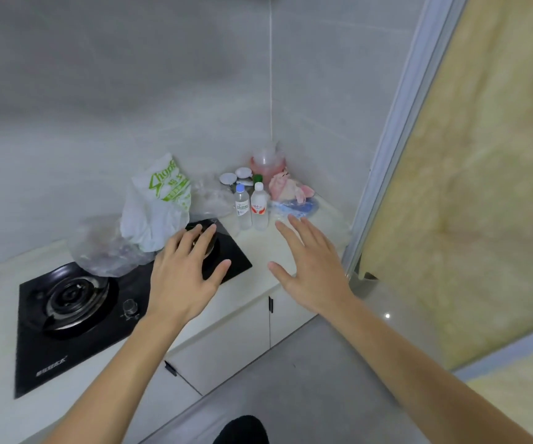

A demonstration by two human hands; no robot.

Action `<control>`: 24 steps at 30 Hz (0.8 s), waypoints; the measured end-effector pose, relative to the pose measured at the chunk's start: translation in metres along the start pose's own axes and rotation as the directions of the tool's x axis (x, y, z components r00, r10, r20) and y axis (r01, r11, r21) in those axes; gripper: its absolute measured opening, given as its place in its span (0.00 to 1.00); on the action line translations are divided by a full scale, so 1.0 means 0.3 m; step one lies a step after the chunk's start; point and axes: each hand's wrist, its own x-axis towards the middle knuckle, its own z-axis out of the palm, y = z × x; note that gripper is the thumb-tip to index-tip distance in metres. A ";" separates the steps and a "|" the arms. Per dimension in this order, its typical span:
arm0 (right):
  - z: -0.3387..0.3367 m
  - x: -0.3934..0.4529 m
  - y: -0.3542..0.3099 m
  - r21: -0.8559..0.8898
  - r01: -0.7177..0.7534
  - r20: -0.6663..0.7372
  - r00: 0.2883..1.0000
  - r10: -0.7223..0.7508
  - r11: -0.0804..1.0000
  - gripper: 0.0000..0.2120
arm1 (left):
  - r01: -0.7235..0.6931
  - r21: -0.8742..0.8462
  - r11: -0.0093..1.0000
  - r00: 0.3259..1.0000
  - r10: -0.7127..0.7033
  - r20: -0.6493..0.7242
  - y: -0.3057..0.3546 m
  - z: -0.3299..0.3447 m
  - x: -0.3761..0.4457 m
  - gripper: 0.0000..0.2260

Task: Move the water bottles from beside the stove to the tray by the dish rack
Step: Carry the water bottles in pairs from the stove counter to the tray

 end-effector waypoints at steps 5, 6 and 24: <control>0.070 0.244 0.125 -0.006 0.020 0.051 0.999 -0.020 1.000 0.36 | 0.034 0.014 0.999 0.999 -0.034 0.019 -0.015 0.114 0.216 0.32; 0.087 0.296 0.149 -0.007 0.020 0.058 0.998 -0.020 1.000 0.37 | 0.036 0.019 0.999 0.999 -0.037 0.020 -0.025 0.143 0.266 0.32; 0.519 1.343 0.422 -0.076 -0.067 0.467 0.879 0.095 0.995 0.29 | 0.188 -0.076 0.979 0.858 -0.126 0.499 -0.201 0.785 1.280 0.29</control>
